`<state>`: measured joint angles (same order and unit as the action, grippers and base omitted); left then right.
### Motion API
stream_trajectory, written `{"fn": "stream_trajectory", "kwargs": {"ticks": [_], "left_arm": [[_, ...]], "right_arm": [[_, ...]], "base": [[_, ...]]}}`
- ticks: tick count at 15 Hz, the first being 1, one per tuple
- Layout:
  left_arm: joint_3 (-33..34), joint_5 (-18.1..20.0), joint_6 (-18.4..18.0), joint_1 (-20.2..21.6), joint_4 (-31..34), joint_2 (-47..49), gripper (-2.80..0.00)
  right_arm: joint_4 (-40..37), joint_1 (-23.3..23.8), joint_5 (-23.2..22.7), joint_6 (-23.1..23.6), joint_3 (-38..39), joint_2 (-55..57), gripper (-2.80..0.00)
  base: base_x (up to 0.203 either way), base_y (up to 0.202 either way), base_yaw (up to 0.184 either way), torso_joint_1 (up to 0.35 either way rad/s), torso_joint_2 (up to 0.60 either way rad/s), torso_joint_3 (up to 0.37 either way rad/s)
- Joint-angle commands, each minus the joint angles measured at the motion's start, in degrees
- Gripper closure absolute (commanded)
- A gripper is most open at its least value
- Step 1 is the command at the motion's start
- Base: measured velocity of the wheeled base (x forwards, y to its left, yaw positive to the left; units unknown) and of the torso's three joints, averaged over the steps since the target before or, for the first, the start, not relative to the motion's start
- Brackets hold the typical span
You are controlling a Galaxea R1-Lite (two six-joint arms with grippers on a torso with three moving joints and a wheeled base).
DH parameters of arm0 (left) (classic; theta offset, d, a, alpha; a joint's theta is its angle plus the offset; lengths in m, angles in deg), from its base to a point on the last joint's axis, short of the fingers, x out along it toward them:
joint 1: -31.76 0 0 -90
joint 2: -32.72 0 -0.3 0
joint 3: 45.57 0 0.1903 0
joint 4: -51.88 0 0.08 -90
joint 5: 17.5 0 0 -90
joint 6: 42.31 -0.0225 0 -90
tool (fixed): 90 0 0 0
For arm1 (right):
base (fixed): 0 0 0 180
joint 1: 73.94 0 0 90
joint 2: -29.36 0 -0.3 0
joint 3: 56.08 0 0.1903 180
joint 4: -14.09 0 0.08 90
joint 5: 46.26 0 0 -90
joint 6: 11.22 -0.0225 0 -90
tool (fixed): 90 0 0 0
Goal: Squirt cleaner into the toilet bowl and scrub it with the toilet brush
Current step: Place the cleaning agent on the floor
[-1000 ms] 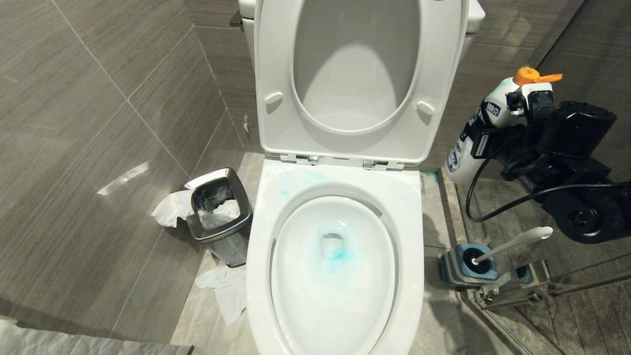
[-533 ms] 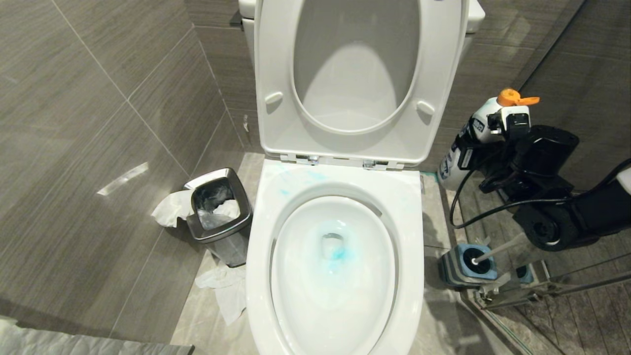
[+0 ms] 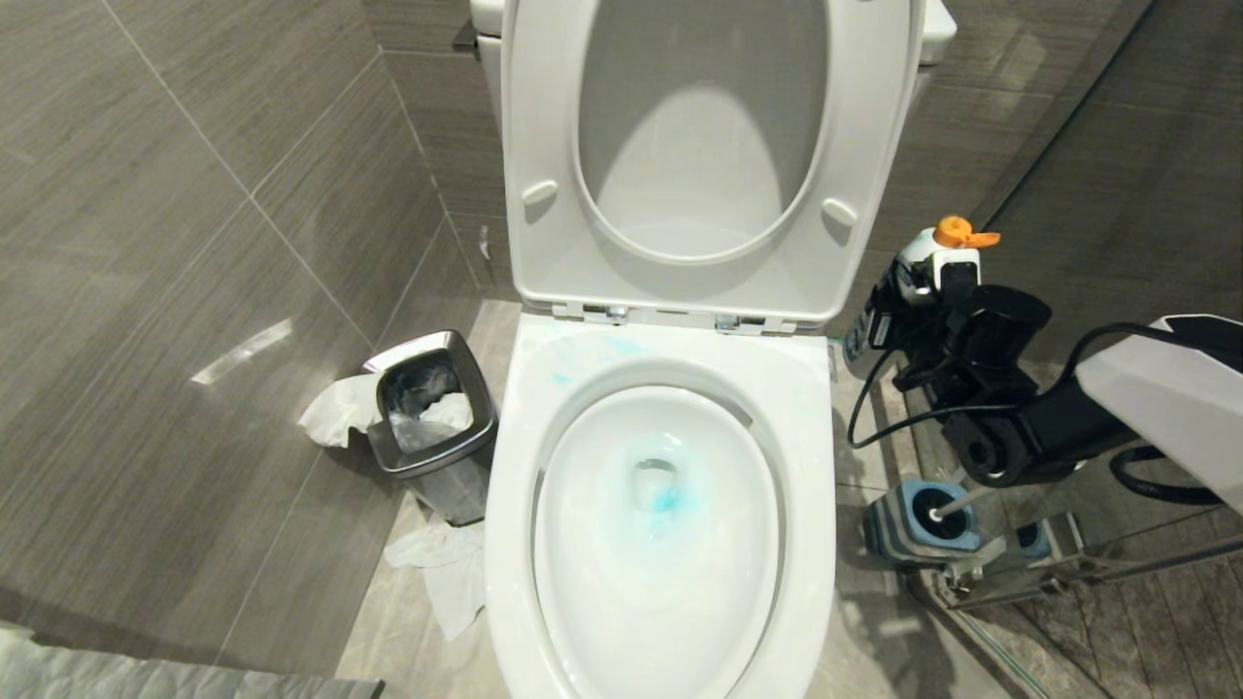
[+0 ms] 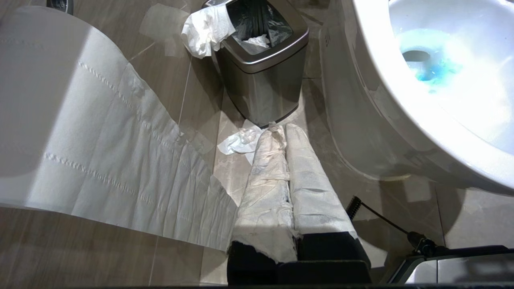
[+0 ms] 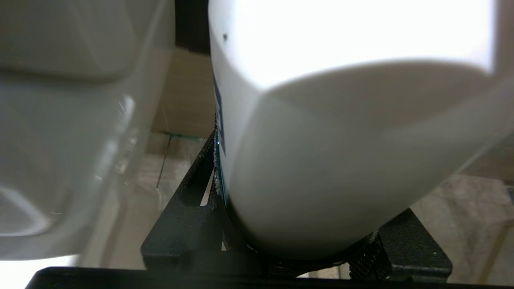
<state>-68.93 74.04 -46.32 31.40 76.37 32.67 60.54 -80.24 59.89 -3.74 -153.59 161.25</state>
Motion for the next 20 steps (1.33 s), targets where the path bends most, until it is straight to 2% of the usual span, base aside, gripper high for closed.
{"fn": "stream_trajectory", "kwargs": {"ticks": [1, 5, 9, 12, 14, 17, 20], "left_arm": [[0.00, 0.04, -0.03, 0.00, 0.02, 0.05, 0.00], [0.00, 0.04, -0.03, 0.00, 0.02, 0.05, 0.00], [0.00, 0.04, -0.03, 0.00, 0.02, 0.05, 0.00], [0.00, 0.04, -0.03, 0.00, 0.02, 0.05, 0.00], [0.00, 0.04, -0.03, 0.00, 0.02, 0.05, 0.00], [0.00, 0.04, -0.03, 0.00, 0.02, 0.05, 0.00], [0.00, 0.04, -0.03, 0.00, 0.02, 0.05, 0.00]], "right_arm": [[0.40, 0.32, 0.07, 0.01, -4.34, 6.65, 0.00], [0.52, 0.33, 0.10, -0.09, -10.29, 12.98, 0.00], [3.88, 0.25, -0.11, 0.17, -17.15, 19.17, 0.00], [5.38, 0.28, -0.31, 2.25, -22.31, 22.83, 0.00], [5.54, 0.21, -0.36, 3.76, -21.87, 22.85, 0.00], [0.67, -0.07, -0.55, 4.61, -21.16, 18.84, 0.00], [-0.77, 0.44, -1.11, 2.25, -18.22, 15.24, 0.00]], "base": [[0.000, 0.000, 0.000, 0.000, 0.00, 0.000], [0.000, 0.000, 0.000, 0.000, 0.00, 0.000], [0.000, 0.000, 0.000, 0.000, 0.00, 0.000], [0.000, 0.000, 0.000, 0.000, 0.00, 0.000], [0.000, 0.000, 0.000, 0.000, 0.00, 0.000], [0.000, 0.000, 0.000, 0.000, 0.00, 0.000], [0.000, 0.000, 0.000, 0.000, 0.00, 0.000]]}}
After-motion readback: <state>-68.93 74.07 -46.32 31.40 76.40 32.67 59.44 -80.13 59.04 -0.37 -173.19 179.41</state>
